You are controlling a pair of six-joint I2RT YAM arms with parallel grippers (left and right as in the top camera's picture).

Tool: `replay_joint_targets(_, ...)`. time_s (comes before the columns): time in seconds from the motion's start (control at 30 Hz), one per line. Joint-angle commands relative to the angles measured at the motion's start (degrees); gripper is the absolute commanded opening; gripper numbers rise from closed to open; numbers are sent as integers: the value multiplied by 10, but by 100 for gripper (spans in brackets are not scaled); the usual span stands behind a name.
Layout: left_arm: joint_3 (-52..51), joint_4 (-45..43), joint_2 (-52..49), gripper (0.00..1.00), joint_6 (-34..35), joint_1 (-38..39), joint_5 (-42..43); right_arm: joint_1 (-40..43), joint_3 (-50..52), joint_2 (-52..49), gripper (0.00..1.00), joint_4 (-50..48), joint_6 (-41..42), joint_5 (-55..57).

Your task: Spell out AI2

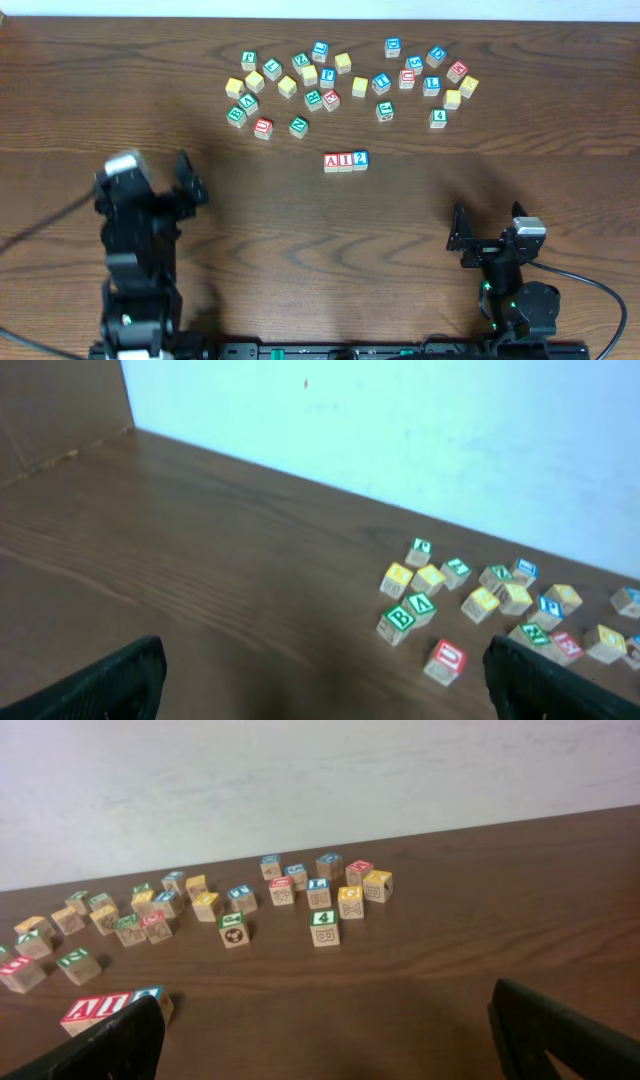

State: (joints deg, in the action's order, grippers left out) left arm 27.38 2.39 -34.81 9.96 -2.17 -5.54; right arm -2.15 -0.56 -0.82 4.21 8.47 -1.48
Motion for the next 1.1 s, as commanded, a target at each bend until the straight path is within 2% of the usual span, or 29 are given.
replay_joint_targets(0.0, -78, -30, 78, 100, -17, -7, 22, 3, 2, 5, 99, 1, -4, 5)
replay_joint_targets(0.2, -175, -51, 193, 100, -35, -7, 22, 3, 2, 5, 99, 1, -4, 5)
replay_joint_targets(0.47, -254, -50, 291, 100, -71, -7, 22, 3, 2, 5, 99, 1, -4, 5)
replay_joint_targets(0.6, -271, -17, 330, 100, -76, -7, 21, 3, 2, 5, 99, 1, -4, 5)
replay_joint_targets(0.7, -271, 16, 348, 100, -90, -7, 22, 3, 2, 5, 99, 1, -4, 5)
replay_joint_targets(1.07, -271, 15, 347, 100, -93, -7, 26, 3, 2, 5, 99, 1, -4, 5)
